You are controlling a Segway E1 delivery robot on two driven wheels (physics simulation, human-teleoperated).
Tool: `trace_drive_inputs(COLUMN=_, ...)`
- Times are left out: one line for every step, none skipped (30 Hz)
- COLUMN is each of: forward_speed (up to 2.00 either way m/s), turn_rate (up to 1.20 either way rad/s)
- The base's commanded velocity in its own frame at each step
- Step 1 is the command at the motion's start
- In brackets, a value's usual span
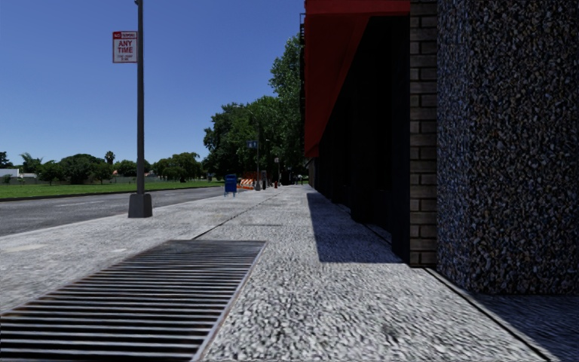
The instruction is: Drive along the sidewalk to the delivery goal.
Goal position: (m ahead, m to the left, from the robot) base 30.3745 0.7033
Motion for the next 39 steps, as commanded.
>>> trace_drive_inputs(forward_speed=2.00, turn_rate=0.00)
trace_drive_inputs(forward_speed=2.00, turn_rate=0.00)
trace_drive_inputs(forward_speed=2.00, turn_rate=0.00)
trace_drive_inputs(forward_speed=2.00, turn_rate=0.00)
trace_drive_inputs(forward_speed=2.00, turn_rate=0.00)
trace_drive_inputs(forward_speed=2.00, turn_rate=0.00)
trace_drive_inputs(forward_speed=2.00, turn_rate=0.00)
trace_drive_inputs(forward_speed=2.00, turn_rate=0.00)
trace_drive_inputs(forward_speed=2.00, turn_rate=0.00)
trace_drive_inputs(forward_speed=2.00, turn_rate=0.00)
trace_drive_inputs(forward_speed=2.00, turn_rate=0.00)
trace_drive_inputs(forward_speed=2.00, turn_rate=0.00)
trace_drive_inputs(forward_speed=2.00, turn_rate=0.00)
trace_drive_inputs(forward_speed=2.00, turn_rate=0.00)
trace_drive_inputs(forward_speed=2.00, turn_rate=0.00)
trace_drive_inputs(forward_speed=2.00, turn_rate=0.00)
trace_drive_inputs(forward_speed=2.00, turn_rate=0.00)
trace_drive_inputs(forward_speed=2.00, turn_rate=0.00)
trace_drive_inputs(forward_speed=2.00, turn_rate=0.00)
trace_drive_inputs(forward_speed=2.00, turn_rate=0.00)
trace_drive_inputs(forward_speed=2.00, turn_rate=0.00)
trace_drive_inputs(forward_speed=2.00, turn_rate=0.00)
trace_drive_inputs(forward_speed=2.00, turn_rate=0.00)
trace_drive_inputs(forward_speed=2.00, turn_rate=0.00)
trace_drive_inputs(forward_speed=2.00, turn_rate=0.00)
trace_drive_inputs(forward_speed=2.00, turn_rate=0.00)
trace_drive_inputs(forward_speed=2.00, turn_rate=0.00)
trace_drive_inputs(forward_speed=2.00, turn_rate=0.00)
trace_drive_inputs(forward_speed=2.00, turn_rate=0.00)
trace_drive_inputs(forward_speed=2.00, turn_rate=0.00)
trace_drive_inputs(forward_speed=2.00, turn_rate=0.00)
trace_drive_inputs(forward_speed=2.00, turn_rate=0.00)
trace_drive_inputs(forward_speed=2.00, turn_rate=0.00)
trace_drive_inputs(forward_speed=2.00, turn_rate=0.00)
trace_drive_inputs(forward_speed=2.00, turn_rate=0.00)
trace_drive_inputs(forward_speed=2.00, turn_rate=0.00)
trace_drive_inputs(forward_speed=2.00, turn_rate=0.00)
trace_drive_inputs(forward_speed=2.00, turn_rate=0.00)
trace_drive_inputs(forward_speed=2.00, turn_rate=0.00)
